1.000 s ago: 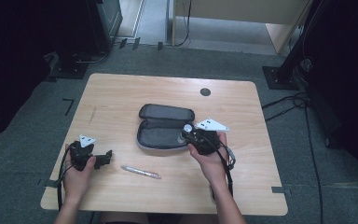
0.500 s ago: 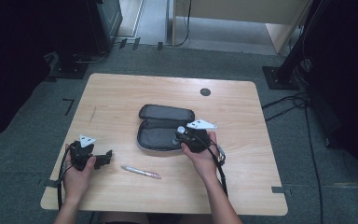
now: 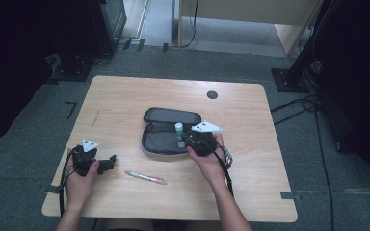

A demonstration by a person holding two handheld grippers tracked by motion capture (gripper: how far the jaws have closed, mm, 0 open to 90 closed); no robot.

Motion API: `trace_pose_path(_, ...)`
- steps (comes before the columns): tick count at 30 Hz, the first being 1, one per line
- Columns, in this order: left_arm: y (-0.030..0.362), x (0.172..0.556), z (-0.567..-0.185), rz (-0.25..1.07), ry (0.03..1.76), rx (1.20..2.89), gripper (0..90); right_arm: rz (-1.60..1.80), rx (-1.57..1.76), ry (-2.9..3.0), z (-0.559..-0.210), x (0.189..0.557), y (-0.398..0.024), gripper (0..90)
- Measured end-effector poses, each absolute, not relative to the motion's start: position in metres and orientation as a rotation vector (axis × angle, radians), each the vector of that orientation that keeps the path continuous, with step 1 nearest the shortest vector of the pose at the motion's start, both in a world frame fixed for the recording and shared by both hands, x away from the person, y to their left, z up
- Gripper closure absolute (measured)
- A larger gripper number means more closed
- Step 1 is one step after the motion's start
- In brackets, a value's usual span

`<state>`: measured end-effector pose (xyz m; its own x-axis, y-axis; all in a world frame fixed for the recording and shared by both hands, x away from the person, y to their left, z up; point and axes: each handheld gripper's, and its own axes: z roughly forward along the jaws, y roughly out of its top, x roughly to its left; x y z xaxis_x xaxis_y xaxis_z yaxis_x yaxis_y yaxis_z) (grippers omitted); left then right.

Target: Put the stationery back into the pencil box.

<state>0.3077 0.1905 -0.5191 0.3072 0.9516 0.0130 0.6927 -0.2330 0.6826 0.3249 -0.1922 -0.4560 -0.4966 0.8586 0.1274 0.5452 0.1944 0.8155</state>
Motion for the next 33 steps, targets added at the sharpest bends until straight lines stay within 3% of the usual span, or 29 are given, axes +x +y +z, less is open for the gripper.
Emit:
trace_pose_path(13,0.19,0.308,-0.519,0.588,1.453,2.006,0.0,1.228,1.324,2.14,-0.456,0.327,-0.181,64.8)
trace_pose_path(22,0.19,0.308,-0.519,0.588,1.453,2.006,0.0,1.041,1.392,2.199,-0.474,0.341,-0.163,51.2)
trace_pose_path(30,0.19,0.308,-0.519,0.588,1.453,2.006,0.0,0.889,1.504,2.205,-0.489,0.355,-0.151,57.5)
trace_pose_path(33,0.19,0.308,-0.519,0.588,1.453,2.006,0.0,0.894,1.53,2.189,-0.49,0.357,-0.15,63.8)
